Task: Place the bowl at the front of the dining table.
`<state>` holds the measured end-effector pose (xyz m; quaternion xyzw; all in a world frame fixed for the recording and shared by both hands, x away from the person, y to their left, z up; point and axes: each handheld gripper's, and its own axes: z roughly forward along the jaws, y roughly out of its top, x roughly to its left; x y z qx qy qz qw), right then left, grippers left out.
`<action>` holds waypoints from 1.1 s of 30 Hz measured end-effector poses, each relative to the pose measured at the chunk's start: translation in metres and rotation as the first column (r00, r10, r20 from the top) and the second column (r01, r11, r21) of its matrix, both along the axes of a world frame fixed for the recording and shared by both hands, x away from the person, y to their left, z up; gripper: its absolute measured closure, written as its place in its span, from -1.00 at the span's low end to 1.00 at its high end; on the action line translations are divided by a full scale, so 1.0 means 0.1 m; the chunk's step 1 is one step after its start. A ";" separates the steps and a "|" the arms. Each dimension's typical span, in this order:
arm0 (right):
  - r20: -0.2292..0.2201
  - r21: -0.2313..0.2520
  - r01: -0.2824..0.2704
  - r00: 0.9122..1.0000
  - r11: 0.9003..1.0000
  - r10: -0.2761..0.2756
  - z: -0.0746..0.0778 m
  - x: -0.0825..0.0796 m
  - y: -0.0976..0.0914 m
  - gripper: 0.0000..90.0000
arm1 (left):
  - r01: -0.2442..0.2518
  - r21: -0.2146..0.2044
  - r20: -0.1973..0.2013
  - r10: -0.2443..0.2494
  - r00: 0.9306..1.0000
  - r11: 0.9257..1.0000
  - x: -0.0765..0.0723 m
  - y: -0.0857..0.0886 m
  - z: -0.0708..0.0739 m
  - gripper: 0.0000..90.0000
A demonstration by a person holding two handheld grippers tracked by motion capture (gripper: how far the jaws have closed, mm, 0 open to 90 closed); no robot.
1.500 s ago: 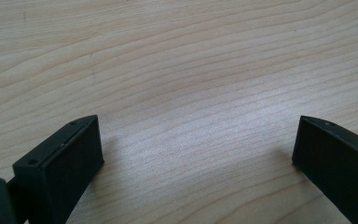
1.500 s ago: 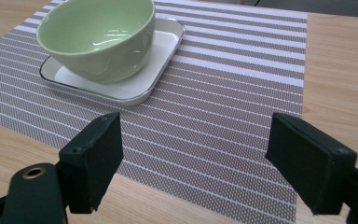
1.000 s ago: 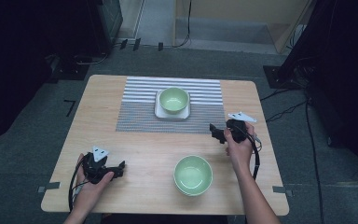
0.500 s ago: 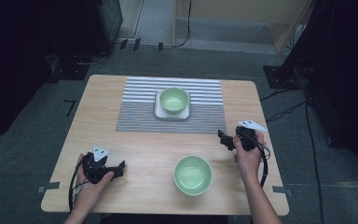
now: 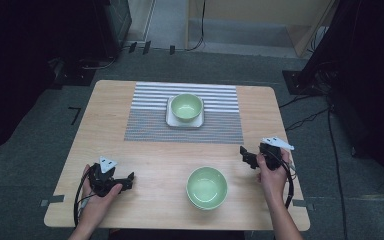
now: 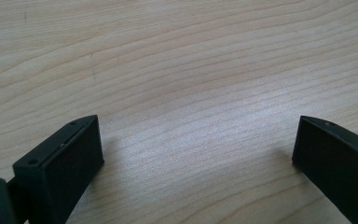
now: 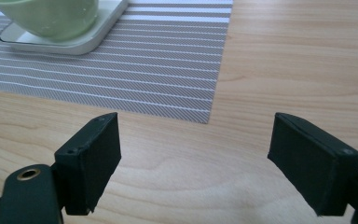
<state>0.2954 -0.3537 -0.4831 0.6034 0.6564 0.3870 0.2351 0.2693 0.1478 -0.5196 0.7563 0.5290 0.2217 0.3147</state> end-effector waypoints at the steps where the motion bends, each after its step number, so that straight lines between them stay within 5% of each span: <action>1: 0.000 0.000 0.000 1.000 1.000 0.000 0.00 0.00 0.00 -0.64 | 0.000 0.000 0.000 0.000 1.000 1.000 0.00 0.00 0.00 -0.98; 33: -0.055 -0.027 0.094 0.994 0.995 -0.095 -0.29 -0.50 -0.45 -0.64 | -0.003 0.000 0.000 0.003 1.000 1.000 0.00 0.00 0.00 -0.98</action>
